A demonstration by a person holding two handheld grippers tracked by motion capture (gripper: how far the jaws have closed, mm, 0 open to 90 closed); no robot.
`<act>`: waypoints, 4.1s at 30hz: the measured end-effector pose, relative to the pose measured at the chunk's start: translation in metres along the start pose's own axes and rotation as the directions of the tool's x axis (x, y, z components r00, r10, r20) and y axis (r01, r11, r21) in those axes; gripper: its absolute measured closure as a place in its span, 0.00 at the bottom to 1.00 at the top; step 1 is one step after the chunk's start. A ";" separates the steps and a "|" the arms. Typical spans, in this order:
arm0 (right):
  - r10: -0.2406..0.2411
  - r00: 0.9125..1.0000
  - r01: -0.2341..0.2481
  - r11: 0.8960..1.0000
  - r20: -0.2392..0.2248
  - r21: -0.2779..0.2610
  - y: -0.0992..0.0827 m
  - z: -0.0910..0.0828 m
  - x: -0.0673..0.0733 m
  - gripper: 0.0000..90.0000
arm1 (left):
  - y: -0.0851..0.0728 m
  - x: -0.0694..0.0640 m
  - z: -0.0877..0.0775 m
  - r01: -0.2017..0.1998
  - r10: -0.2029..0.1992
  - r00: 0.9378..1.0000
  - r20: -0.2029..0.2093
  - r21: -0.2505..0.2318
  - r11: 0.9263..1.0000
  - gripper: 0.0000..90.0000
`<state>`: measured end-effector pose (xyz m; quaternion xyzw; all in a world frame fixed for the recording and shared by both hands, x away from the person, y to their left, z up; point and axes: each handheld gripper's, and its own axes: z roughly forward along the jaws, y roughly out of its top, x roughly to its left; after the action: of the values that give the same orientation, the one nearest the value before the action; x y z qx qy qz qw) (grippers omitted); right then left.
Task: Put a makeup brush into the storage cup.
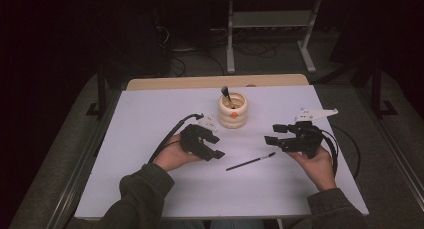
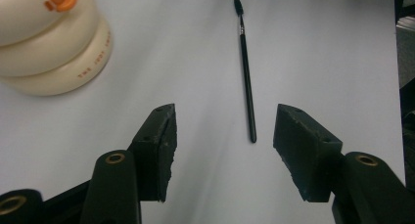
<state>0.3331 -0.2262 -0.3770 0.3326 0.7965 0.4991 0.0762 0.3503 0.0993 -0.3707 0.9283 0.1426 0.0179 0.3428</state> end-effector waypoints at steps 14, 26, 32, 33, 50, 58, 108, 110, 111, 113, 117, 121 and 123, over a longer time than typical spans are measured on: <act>-0.001 1.000 0.001 1.000 0.014 0.016 -0.007 0.000 -0.001 0.41 | 0.017 -0.008 0.042 0.008 -0.008 1.000 0.012 0.063 0.998 0.55; 0.008 0.999 -0.008 1.000 0.032 0.016 -0.011 -0.002 -0.005 0.40 | 0.023 -0.019 0.074 -0.011 0.008 1.000 0.021 0.129 0.992 0.68; 0.007 0.999 -0.008 1.000 0.034 0.016 -0.012 -0.001 -0.007 0.40 | 0.026 -0.022 0.085 -0.006 0.004 1.000 0.013 0.160 0.987 0.76; 0.006 0.999 -0.007 1.000 0.036 0.020 -0.012 -0.001 -0.006 0.40 | 0.026 -0.022 0.086 -0.011 0.009 1.000 0.013 0.164 0.986 0.77; -0.003 0.998 0.001 1.000 0.062 0.020 -0.013 0.000 -0.008 0.40 | 0.031 -0.032 0.100 -0.009 0.026 0.998 -0.065 0.248 0.969 0.91; -0.004 0.998 0.002 1.000 0.066 0.029 -0.014 0.001 -0.009 0.40 | 0.038 -0.036 0.102 -0.019 0.049 0.994 -0.093 0.298 0.954 0.95; 0.047 0.992 -0.040 0.998 -0.117 0.056 0.005 0.039 0.016 0.44 | 0.010 -0.001 -0.003 0.089 -0.089 0.989 -0.120 0.001 0.996 0.96; 0.056 0.990 -0.049 0.997 -0.132 0.057 0.008 0.044 0.017 0.44 | 0.009 -0.001 -0.007 0.081 -0.083 0.989 -0.125 -0.016 0.997 0.96; 0.056 0.989 -0.049 0.997 -0.138 0.055 0.009 0.046 0.018 0.45 | 0.008 -0.002 -0.009 0.083 -0.084 0.989 -0.125 -0.018 0.996 0.96; 0.058 0.987 -0.051 0.998 -0.153 0.048 0.012 0.052 0.020 0.45 | 0.006 -0.003 -0.012 0.079 -0.083 0.988 -0.130 -0.035 0.996 0.96; 0.069 0.983 -0.059 0.996 -0.171 0.065 0.014 0.062 0.023 0.47 | 0.001 -0.003 -0.016 0.080 -0.088 0.988 -0.127 -0.063 0.995 0.96; 0.077 0.978 -0.067 0.996 -0.196 0.056 0.018 0.069 0.024 0.48 | -0.003 -0.004 -0.017 0.079 -0.087 0.990 -0.115 -0.077 0.994 0.96; 0.095 0.970 -0.088 0.995 -0.225 0.042 0.020 0.073 0.025 0.48 | -0.005 -0.004 -0.018 0.067 -0.078 0.991 -0.110 -0.102 0.993 0.96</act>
<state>0.3566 -0.1511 -0.3904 0.3112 0.7915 0.5241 -0.0435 0.3429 0.1129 -0.3600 0.9021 0.1946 0.0650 0.3796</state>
